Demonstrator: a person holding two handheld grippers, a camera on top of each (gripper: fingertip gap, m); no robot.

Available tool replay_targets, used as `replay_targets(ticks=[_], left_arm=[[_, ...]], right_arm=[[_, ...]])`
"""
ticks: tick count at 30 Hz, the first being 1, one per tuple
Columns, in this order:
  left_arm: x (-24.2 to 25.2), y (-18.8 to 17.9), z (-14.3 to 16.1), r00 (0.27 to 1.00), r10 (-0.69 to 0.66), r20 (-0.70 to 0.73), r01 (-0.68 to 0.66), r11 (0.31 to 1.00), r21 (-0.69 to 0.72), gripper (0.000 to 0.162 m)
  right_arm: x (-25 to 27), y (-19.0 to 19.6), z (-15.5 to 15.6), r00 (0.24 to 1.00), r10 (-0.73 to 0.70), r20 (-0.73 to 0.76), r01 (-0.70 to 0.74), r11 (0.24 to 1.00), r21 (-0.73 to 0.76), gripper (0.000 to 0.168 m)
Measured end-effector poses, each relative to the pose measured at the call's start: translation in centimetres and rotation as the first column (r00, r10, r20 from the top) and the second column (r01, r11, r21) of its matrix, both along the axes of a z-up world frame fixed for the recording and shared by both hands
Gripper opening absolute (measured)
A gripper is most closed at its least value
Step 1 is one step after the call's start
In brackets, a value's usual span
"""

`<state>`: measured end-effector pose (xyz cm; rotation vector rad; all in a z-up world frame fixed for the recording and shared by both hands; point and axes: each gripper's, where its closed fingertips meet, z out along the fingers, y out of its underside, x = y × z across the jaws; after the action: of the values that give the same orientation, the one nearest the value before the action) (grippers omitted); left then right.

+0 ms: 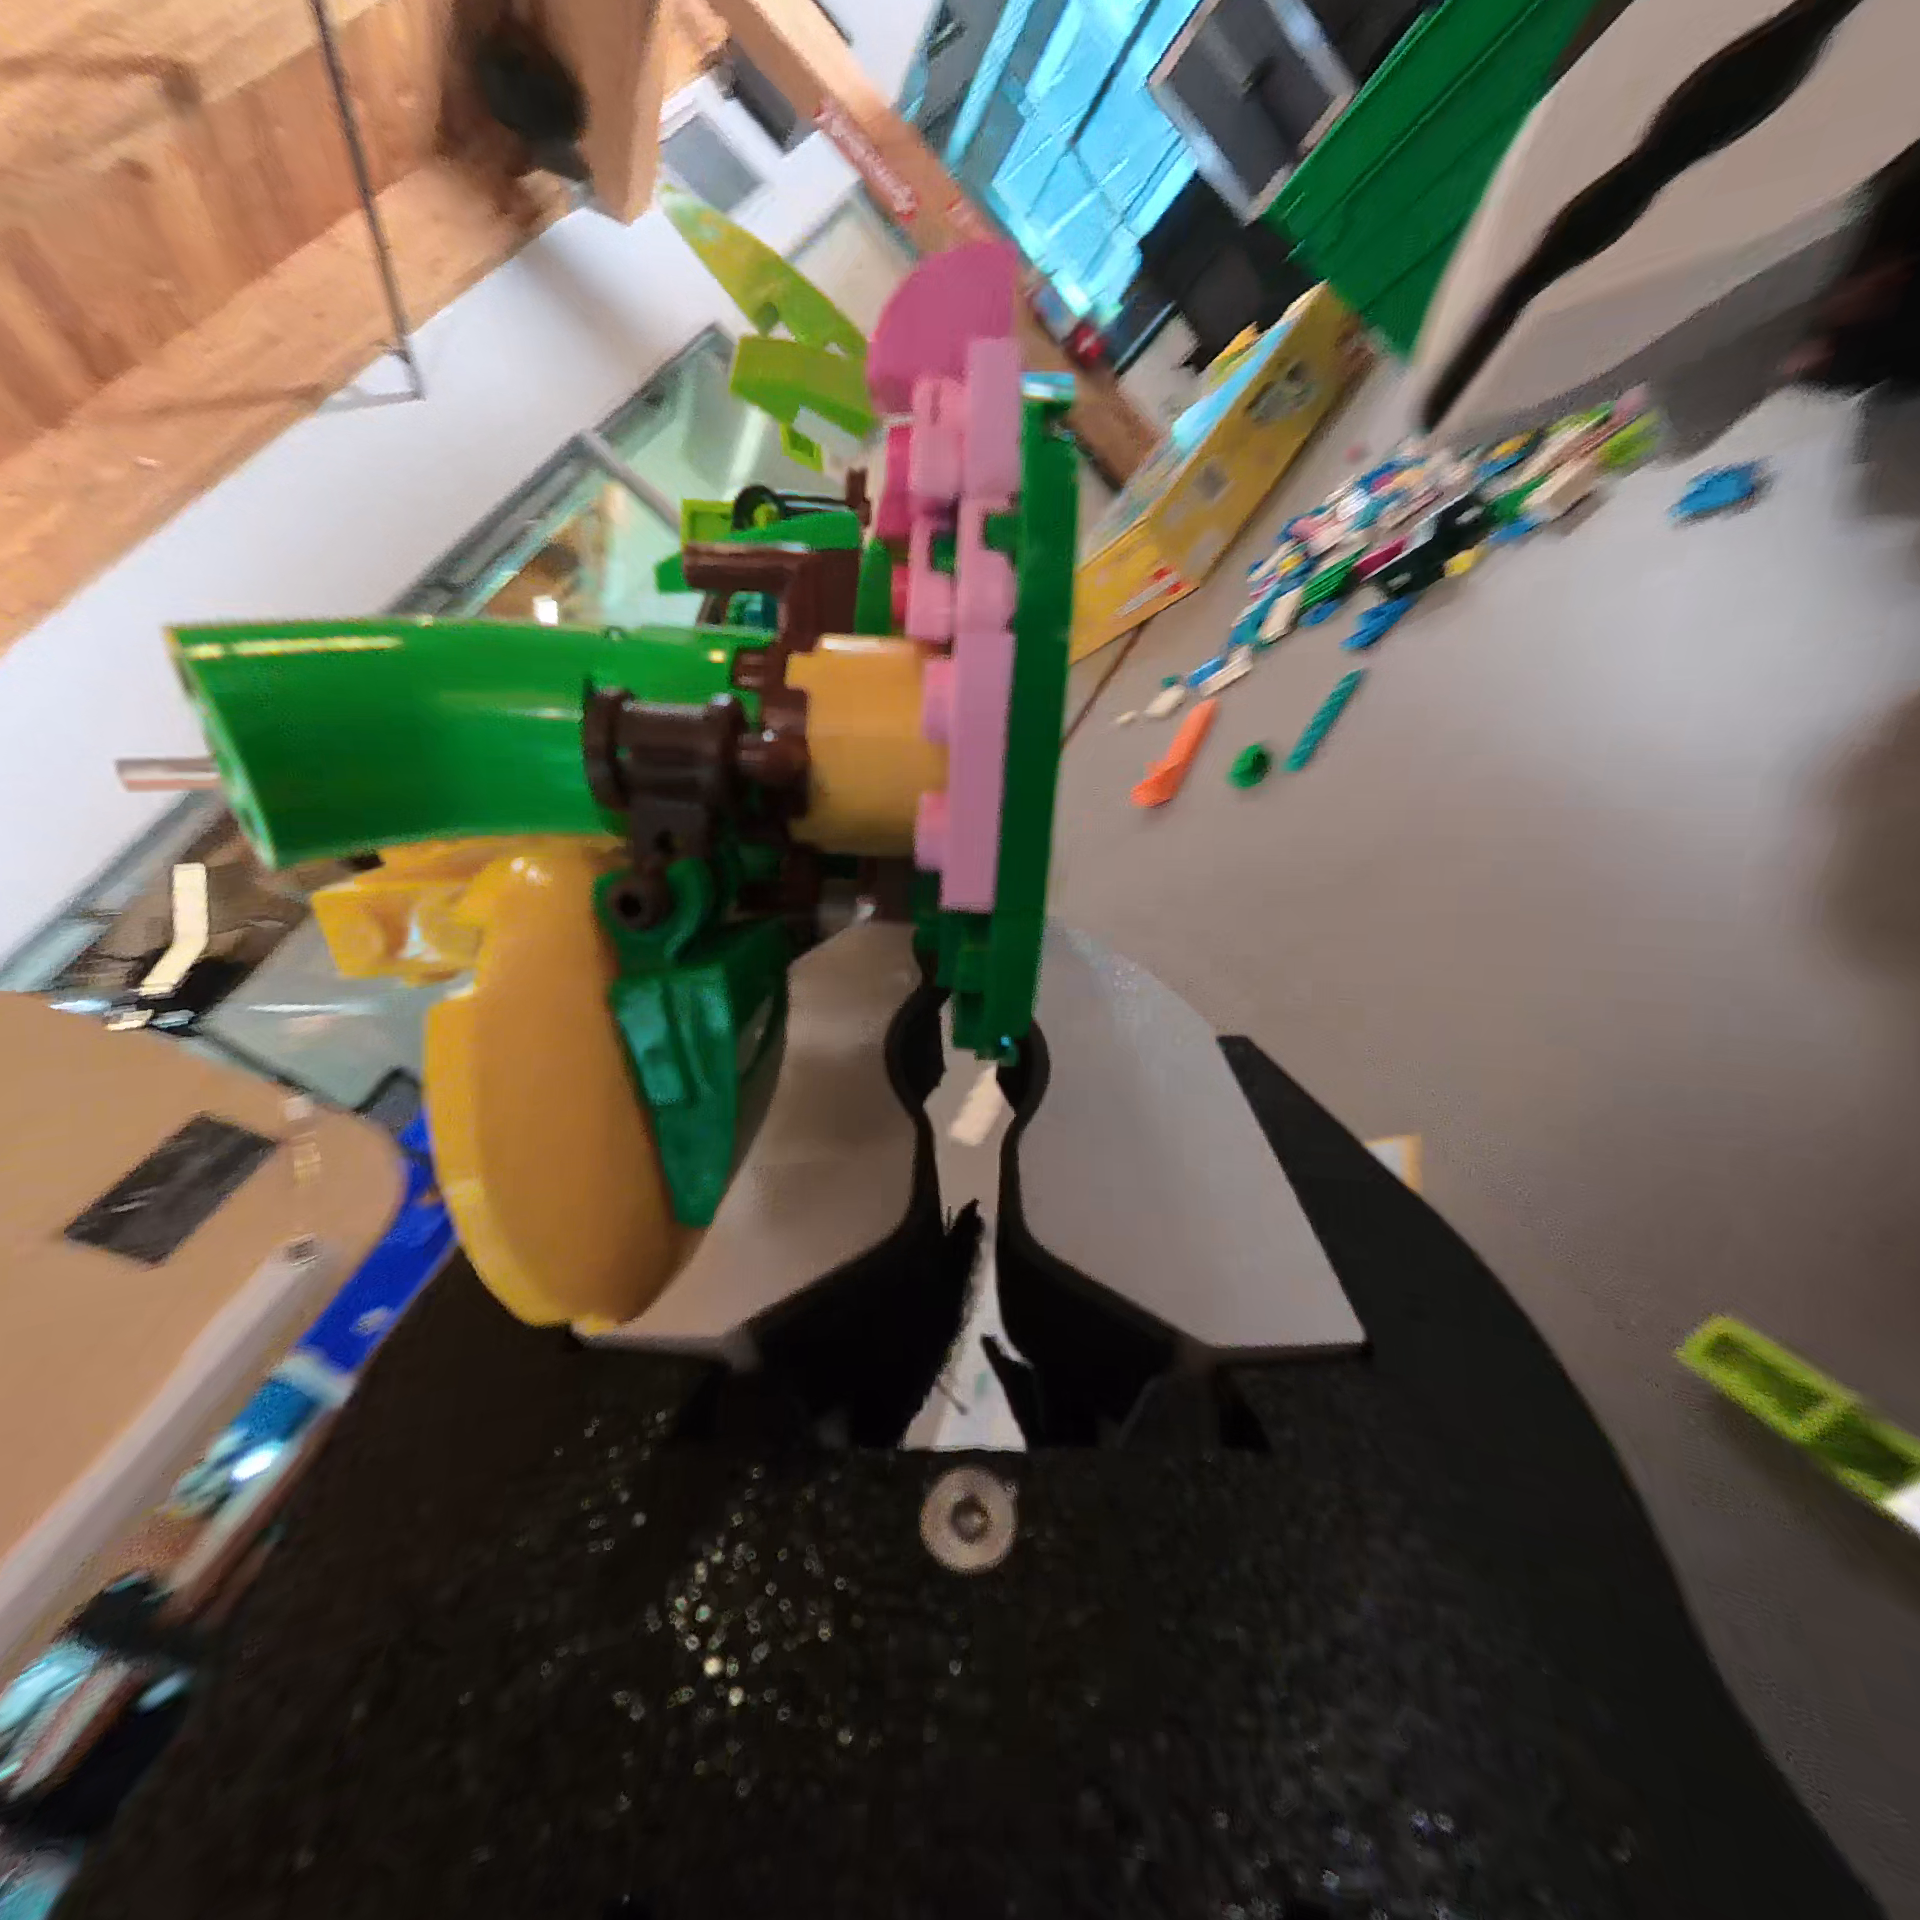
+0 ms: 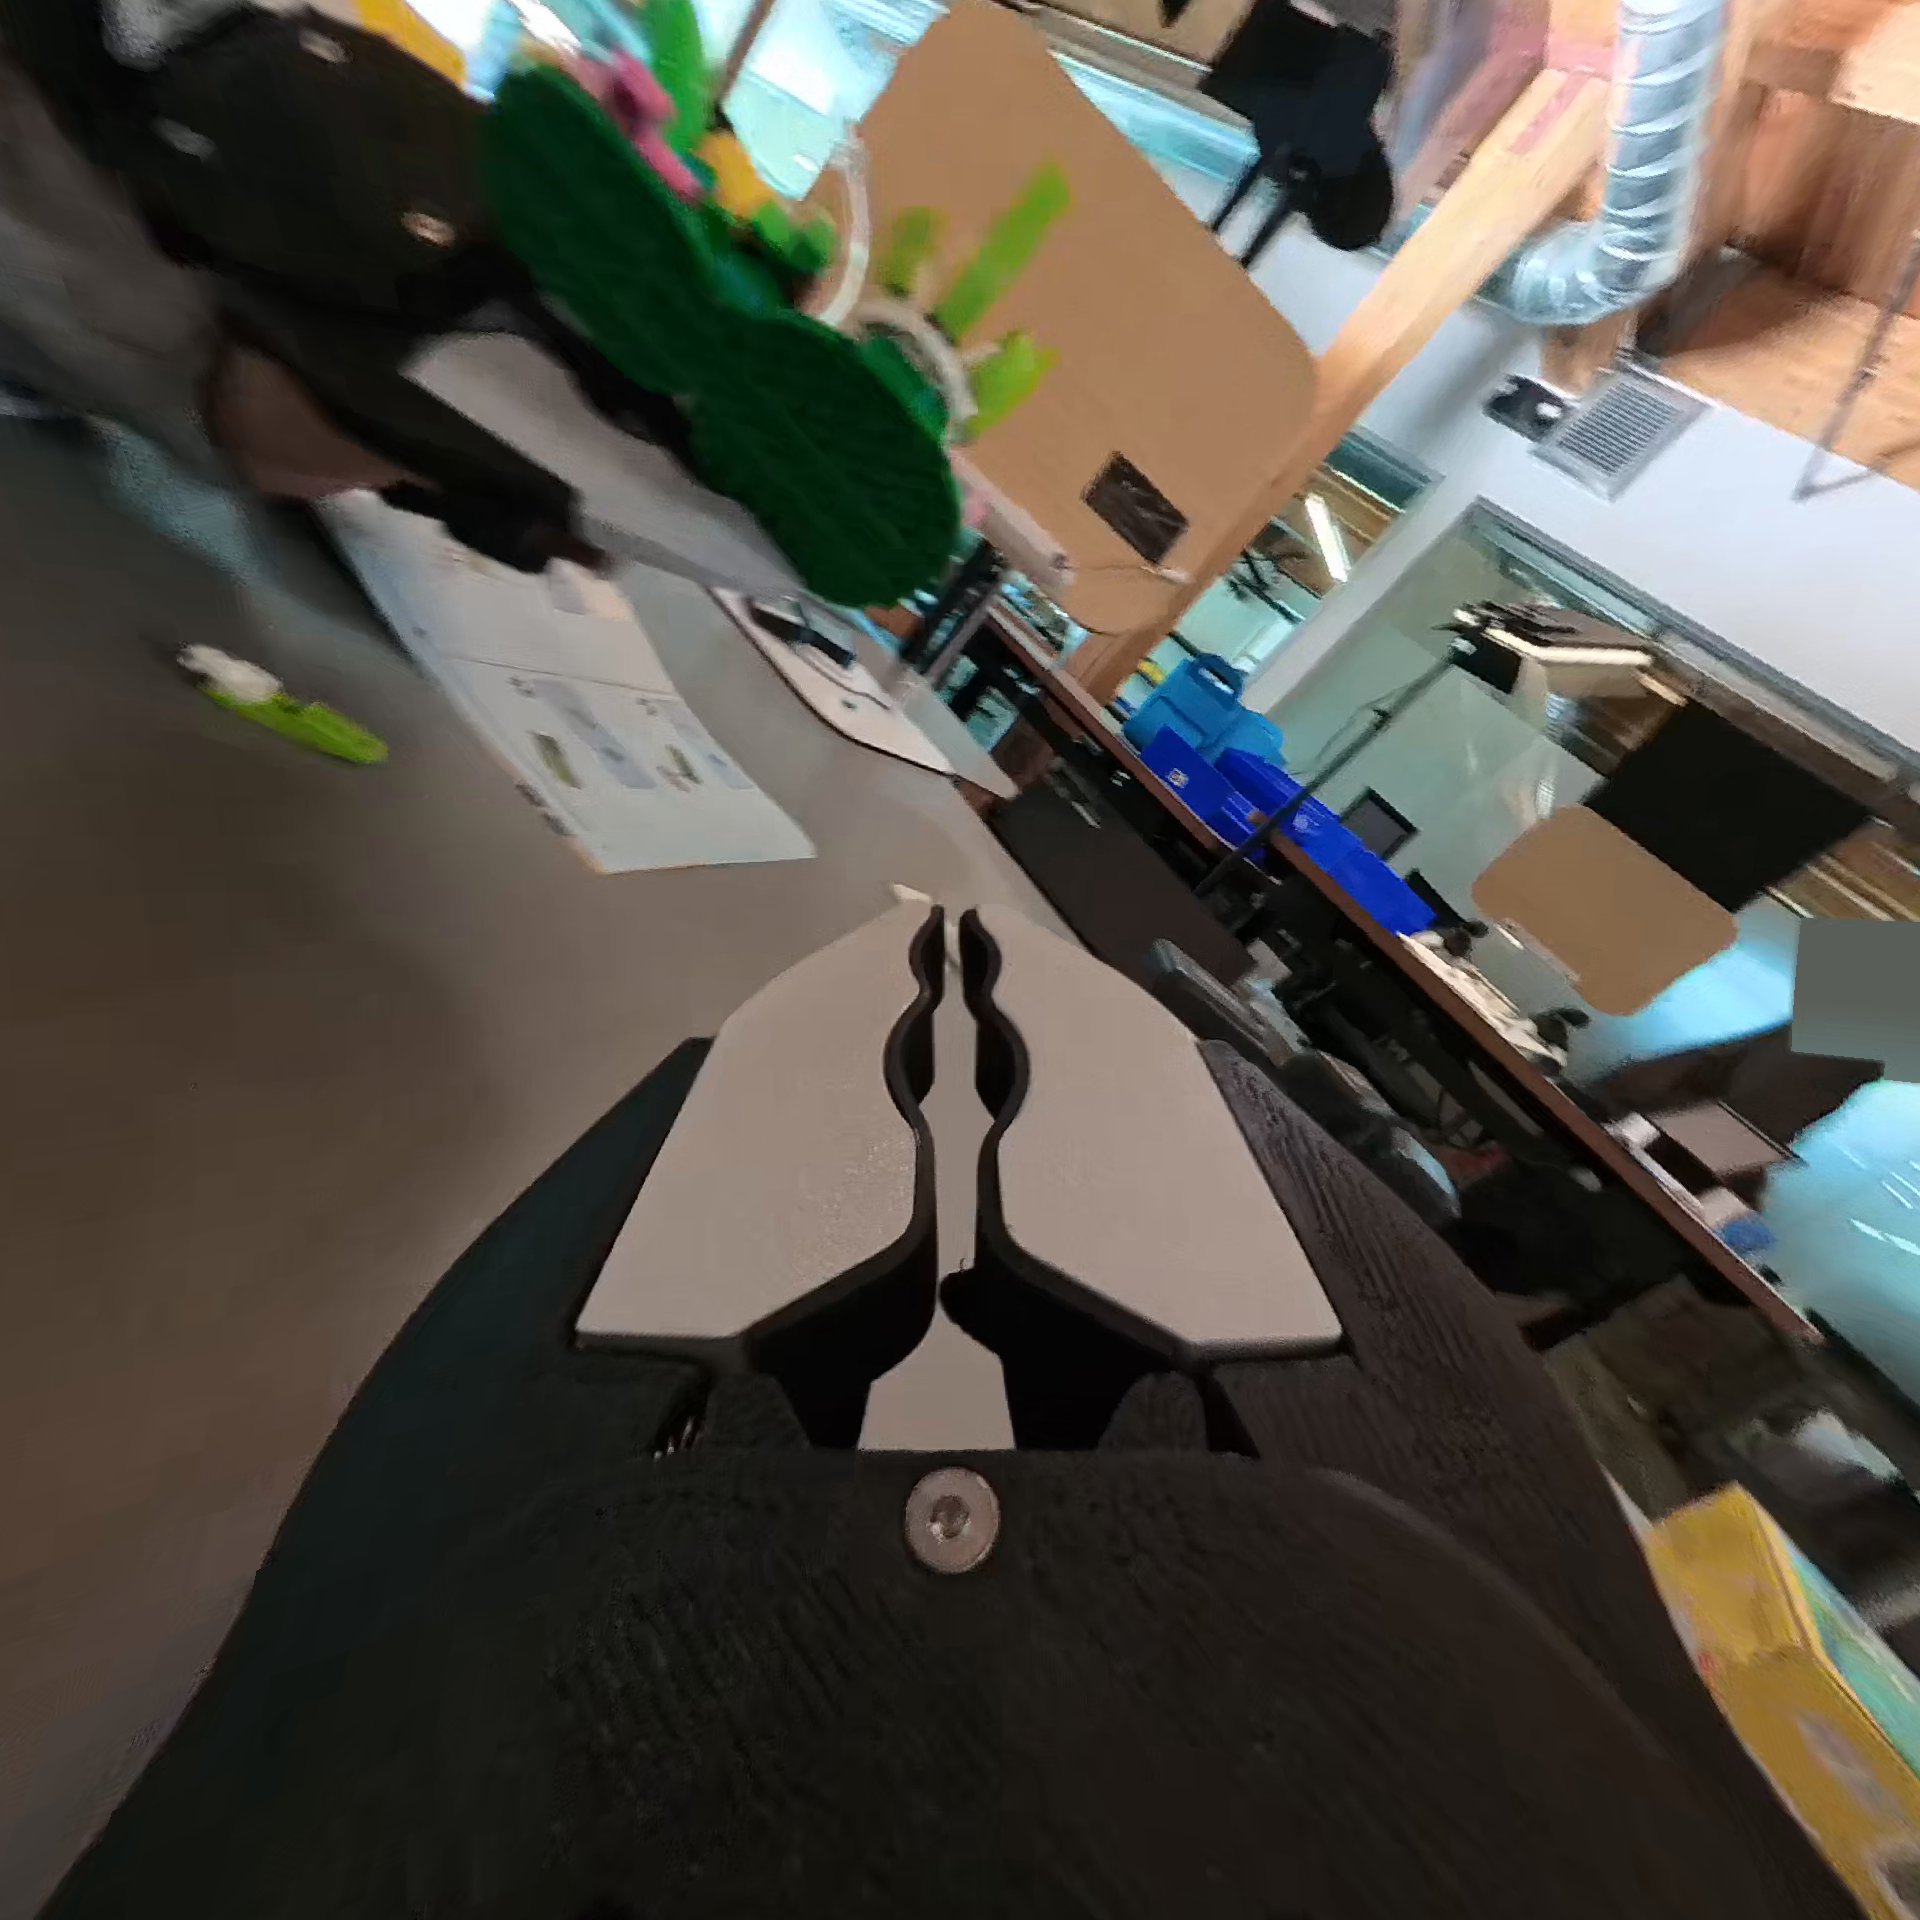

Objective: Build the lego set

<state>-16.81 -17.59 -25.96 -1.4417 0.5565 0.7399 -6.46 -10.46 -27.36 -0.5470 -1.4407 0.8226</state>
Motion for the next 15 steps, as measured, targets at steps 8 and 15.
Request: replay_targets(ticks=[8, 15], left_arm=[[-4.5, -1.6, 1.0, 0.981, 0.190, -0.023, -0.188, 0.979, 0.074, 0.004], [-4.6, -1.7, 0.5, 0.980, 0.189, -0.066, -0.185, 0.981, 0.061, 0.004]], right_arm=[[-1.6, -8.2, -3.0, 0.850, 0.391, 0.353, -0.399, 0.915, -0.053, 0.021], [-3.8, -13.0, -7.5, 0.510, 0.516, 0.688, -0.534, 0.817, -0.216, 0.033]])
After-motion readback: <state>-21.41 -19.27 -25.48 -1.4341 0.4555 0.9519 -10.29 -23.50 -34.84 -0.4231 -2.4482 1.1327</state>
